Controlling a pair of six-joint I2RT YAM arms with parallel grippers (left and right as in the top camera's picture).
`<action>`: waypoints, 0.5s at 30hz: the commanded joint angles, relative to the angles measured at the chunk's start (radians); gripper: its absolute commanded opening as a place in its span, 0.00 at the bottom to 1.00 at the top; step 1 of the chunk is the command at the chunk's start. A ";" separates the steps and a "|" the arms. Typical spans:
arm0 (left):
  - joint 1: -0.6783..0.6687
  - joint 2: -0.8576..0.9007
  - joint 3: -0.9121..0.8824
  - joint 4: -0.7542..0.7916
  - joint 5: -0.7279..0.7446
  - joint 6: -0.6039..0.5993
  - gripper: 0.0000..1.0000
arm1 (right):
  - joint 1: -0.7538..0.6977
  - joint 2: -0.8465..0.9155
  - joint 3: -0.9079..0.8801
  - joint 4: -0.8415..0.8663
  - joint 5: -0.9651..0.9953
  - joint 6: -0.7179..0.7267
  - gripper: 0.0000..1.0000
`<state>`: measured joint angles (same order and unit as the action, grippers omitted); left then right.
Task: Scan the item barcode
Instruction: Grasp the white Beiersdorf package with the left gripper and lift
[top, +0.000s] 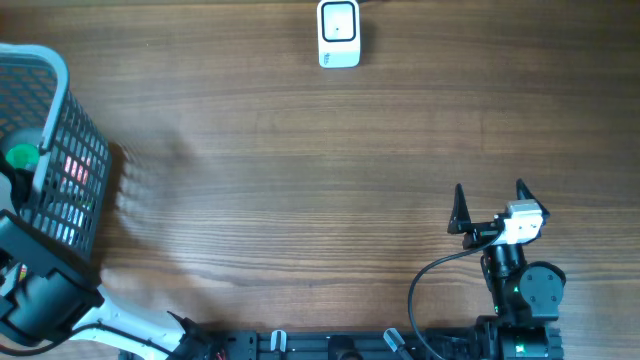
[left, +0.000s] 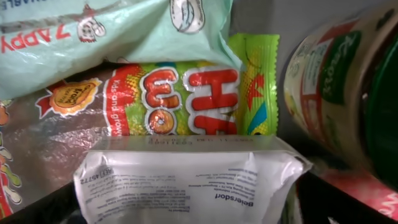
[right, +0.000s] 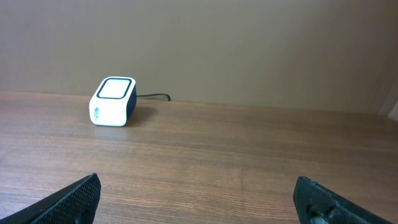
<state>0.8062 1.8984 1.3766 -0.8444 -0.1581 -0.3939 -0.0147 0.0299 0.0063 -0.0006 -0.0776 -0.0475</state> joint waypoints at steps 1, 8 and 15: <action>0.005 0.015 -0.021 -0.013 0.023 0.013 0.85 | 0.005 0.001 -0.001 0.003 -0.001 -0.005 1.00; 0.005 0.015 -0.021 -0.043 0.022 0.013 0.58 | 0.005 0.001 -0.001 0.003 -0.001 -0.005 1.00; 0.006 0.012 0.055 -0.107 0.016 0.013 0.52 | 0.005 0.001 -0.001 0.003 -0.001 -0.005 1.00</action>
<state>0.8062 1.8992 1.3716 -0.9062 -0.1452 -0.3794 -0.0147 0.0299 0.0063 -0.0006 -0.0776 -0.0475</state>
